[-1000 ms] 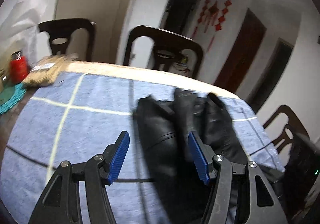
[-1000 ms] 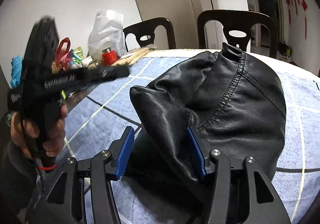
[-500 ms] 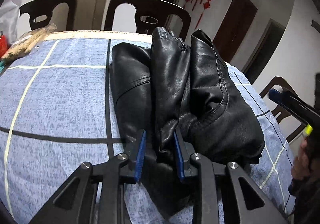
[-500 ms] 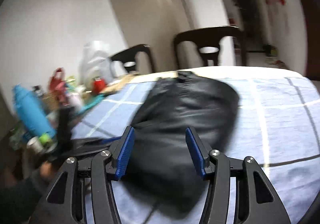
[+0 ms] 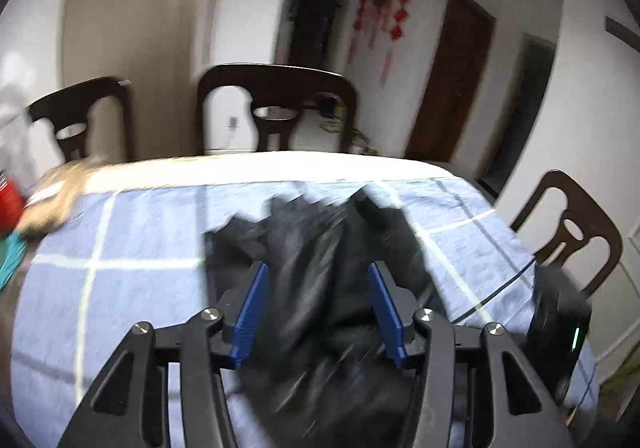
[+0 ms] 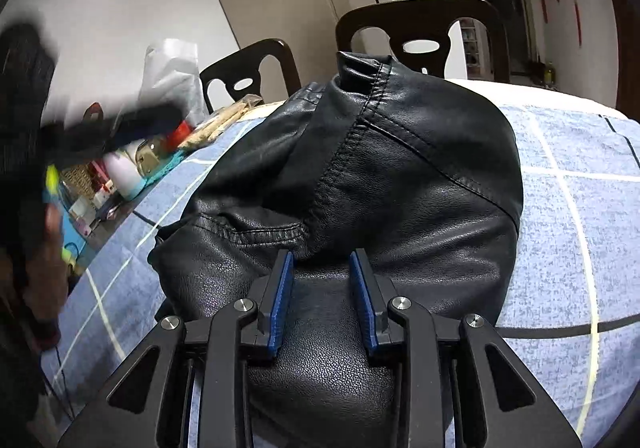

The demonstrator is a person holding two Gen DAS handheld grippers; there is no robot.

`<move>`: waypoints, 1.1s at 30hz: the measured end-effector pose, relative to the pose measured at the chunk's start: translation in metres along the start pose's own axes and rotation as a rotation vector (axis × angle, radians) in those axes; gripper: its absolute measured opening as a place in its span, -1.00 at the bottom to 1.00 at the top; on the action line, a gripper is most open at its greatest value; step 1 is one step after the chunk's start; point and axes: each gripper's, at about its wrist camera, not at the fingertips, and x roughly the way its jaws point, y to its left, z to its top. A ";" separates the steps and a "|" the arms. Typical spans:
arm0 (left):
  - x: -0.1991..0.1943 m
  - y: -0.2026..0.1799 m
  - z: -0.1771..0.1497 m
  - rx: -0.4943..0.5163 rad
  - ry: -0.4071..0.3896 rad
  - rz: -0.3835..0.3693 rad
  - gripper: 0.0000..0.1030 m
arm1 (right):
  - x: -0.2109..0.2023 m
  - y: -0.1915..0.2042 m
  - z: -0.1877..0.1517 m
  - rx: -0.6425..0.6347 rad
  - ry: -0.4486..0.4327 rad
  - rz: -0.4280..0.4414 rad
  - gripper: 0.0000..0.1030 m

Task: Fold large clothes
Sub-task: 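Grasp the folded bundle with both grippers and press it flat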

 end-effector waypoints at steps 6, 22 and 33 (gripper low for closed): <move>0.097 -0.024 0.013 0.146 0.152 0.127 0.02 | -0.008 -0.006 -0.002 0.024 -0.026 0.015 -0.38; 0.092 0.028 -0.040 -0.146 0.068 0.055 -0.27 | 0.046 -0.047 0.084 -0.010 0.050 -0.157 -0.38; 0.102 0.024 -0.041 -0.126 0.073 0.122 -0.29 | 0.067 -0.055 0.067 -0.031 0.059 -0.176 -0.41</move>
